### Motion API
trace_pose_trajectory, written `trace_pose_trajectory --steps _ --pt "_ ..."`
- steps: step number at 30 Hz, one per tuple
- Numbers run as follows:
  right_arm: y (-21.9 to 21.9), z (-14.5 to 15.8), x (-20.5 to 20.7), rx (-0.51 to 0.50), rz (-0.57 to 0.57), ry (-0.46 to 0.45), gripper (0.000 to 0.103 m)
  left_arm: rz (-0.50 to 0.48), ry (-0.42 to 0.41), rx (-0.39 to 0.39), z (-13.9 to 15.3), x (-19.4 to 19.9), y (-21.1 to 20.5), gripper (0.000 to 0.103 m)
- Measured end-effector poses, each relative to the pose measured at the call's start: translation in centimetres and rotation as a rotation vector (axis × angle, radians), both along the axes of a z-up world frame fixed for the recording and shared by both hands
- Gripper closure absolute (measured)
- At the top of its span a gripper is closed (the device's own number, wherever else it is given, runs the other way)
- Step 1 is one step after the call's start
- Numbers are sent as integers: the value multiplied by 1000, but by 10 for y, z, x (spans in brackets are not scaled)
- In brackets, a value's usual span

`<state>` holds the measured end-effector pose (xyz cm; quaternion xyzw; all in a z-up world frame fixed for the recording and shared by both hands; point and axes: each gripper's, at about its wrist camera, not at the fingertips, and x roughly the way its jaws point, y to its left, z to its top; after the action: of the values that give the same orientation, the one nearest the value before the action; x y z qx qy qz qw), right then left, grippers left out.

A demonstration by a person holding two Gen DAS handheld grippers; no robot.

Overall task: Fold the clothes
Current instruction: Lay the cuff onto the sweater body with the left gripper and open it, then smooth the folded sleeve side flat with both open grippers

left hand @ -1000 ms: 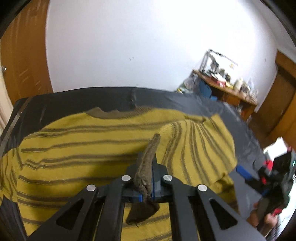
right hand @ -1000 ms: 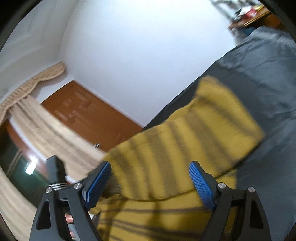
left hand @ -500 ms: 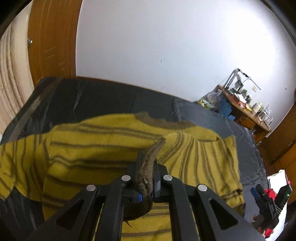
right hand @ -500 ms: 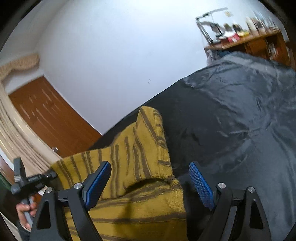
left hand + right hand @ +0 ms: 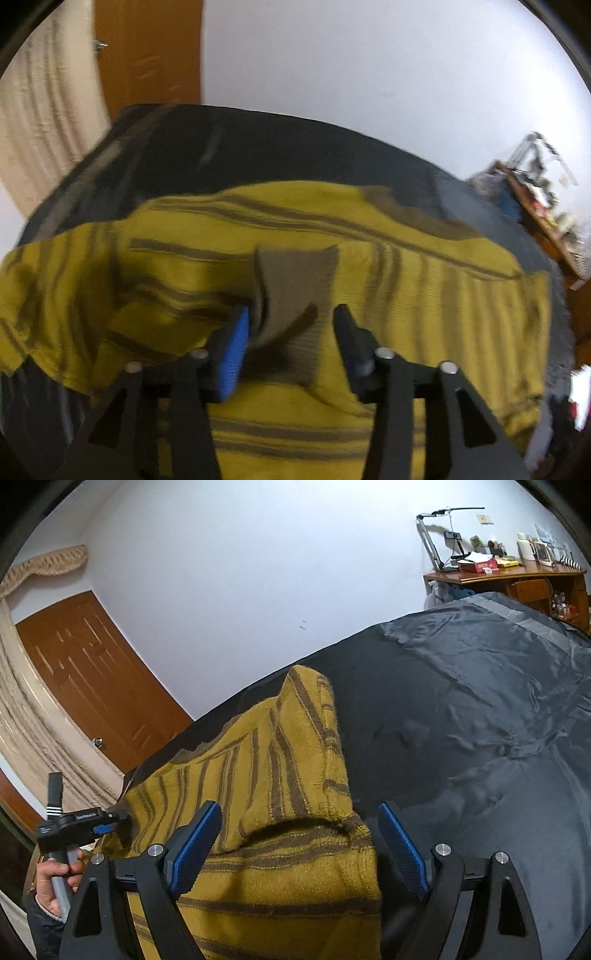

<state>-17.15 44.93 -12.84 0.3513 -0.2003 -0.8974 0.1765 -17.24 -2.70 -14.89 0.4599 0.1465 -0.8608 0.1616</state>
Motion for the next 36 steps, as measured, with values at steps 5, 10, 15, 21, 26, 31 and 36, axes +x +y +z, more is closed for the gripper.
trace_pose_trajectory --steps 5,10,15,21,26,31,36 --pt "-6 0 2 14 23 5 15 28 -11 1 -6 5 -11 42" --pt "-11 0 2 25 40 12 15 -93 31 14 5 4 17 35" --pt "-16 2 5 34 66 37 15 -228 39 -32 5 -6 63 26" --pt "-31 5 11 59 149 75 15 -244 -16 -50 -24 -16 78 24" --pt "-45 -3 8 139 169 51 15 -253 13 -74 -32 -13 83 22" --pt "-33 -12 -3 91 134 -21 15 -272 41 -56 -34 -10 79 19" --pt "-53 17 -14 263 149 -28 15 -290 44 -58 -37 -13 81 15"
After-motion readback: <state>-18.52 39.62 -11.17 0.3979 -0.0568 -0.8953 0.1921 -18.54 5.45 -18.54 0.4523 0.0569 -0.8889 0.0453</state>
